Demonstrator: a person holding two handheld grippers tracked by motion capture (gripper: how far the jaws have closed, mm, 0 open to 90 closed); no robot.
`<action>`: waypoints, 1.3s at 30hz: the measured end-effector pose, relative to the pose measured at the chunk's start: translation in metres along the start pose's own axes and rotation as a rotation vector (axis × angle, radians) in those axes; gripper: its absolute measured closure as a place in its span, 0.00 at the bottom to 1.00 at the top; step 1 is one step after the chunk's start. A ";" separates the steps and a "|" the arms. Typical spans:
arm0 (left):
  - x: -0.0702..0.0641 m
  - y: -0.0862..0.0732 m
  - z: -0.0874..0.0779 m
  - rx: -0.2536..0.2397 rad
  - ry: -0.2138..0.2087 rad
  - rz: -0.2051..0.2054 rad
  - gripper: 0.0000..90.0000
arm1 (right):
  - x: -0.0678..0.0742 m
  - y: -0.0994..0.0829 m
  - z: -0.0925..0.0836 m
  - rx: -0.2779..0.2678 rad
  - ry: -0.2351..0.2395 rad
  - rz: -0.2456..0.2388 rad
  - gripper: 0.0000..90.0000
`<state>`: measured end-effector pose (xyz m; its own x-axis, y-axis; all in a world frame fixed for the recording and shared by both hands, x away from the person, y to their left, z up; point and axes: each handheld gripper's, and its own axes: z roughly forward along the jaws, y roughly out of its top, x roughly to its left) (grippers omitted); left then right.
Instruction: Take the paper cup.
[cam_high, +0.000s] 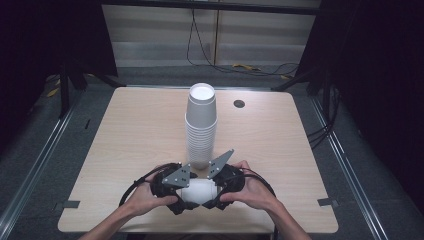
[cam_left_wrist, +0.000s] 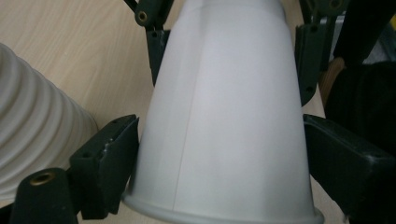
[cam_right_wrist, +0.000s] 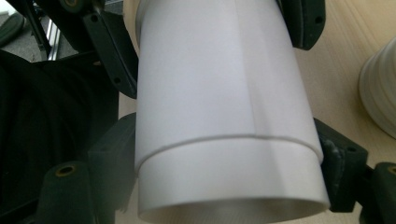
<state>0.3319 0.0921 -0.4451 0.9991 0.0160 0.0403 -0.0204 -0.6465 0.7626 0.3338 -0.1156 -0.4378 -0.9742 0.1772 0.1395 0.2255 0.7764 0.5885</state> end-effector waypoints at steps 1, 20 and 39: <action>0.001 0.000 -0.001 -0.017 -0.006 -0.006 0.15 | 0.000 0.000 0.000 -0.002 -0.001 0.001 0.25; 0.012 -0.016 -0.029 -0.255 0.102 -0.172 0.17 | -0.006 -0.018 -0.011 -0.054 -0.057 0.049 0.24; 0.018 -0.025 -0.037 -0.349 0.156 -0.254 0.17 | -0.013 -0.054 -0.024 -0.355 -0.129 0.150 0.24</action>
<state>0.3494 0.1367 -0.4397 0.9569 0.2730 -0.0994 0.1859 -0.3122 0.9316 0.3343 -0.1742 -0.4516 -0.9179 0.3643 0.1573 0.3308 0.4832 0.8106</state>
